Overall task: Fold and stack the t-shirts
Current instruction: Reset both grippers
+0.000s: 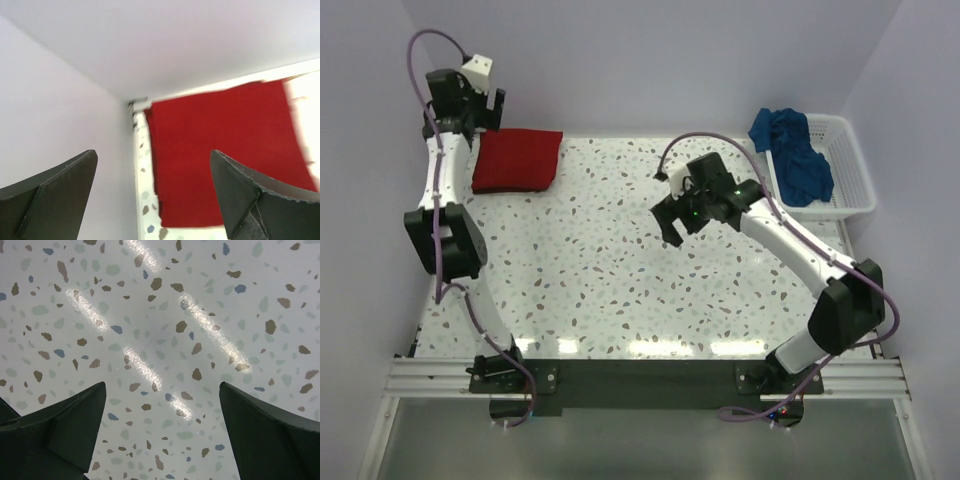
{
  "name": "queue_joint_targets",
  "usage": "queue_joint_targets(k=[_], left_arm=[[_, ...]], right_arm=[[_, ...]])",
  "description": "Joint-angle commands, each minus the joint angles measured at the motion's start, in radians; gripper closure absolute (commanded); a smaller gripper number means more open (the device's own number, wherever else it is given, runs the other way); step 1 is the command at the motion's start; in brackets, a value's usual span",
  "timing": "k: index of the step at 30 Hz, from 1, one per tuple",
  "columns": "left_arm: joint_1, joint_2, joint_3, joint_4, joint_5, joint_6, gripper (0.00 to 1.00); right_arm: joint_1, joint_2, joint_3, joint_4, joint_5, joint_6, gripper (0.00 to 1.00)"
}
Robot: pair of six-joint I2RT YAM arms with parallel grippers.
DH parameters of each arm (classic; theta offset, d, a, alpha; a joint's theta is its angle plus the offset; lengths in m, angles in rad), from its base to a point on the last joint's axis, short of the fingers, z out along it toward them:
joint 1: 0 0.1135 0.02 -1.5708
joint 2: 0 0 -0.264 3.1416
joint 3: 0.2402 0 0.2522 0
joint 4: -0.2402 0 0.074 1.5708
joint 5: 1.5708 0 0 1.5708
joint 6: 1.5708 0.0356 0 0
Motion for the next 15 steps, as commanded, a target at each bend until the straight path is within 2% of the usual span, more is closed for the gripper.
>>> queue_joint_targets(k=[1,4,8,10,12,15], left_arm=[[-0.009,-0.226,0.014,-0.187,0.258,-0.118,0.00],[-0.037,-0.355,-0.093,-0.265,0.364,-0.123,0.00],[-0.182,-0.551,-0.295,-0.289,0.282,-0.121,0.00],[-0.253,-0.657,-0.452,-0.253,0.257,-0.141,0.00],[-0.287,-0.716,-0.597,-0.226,0.262,-0.161,0.00],[-0.336,-0.811,-0.733,-0.191,0.265,-0.181,0.00]], right_arm=[[-0.054,-0.103,-0.014,0.013,-0.023,0.030,0.01],[-0.111,-0.147,-0.023,0.004,-0.052,0.048,0.01],[-0.204,-0.199,-0.051,-0.004,-0.088,0.079,0.01],[-0.235,-0.215,-0.075,-0.016,-0.100,0.091,0.01],[-0.280,-0.239,-0.100,-0.018,-0.122,0.101,0.01],[-0.320,-0.273,-0.164,-0.009,-0.123,0.108,0.01]])
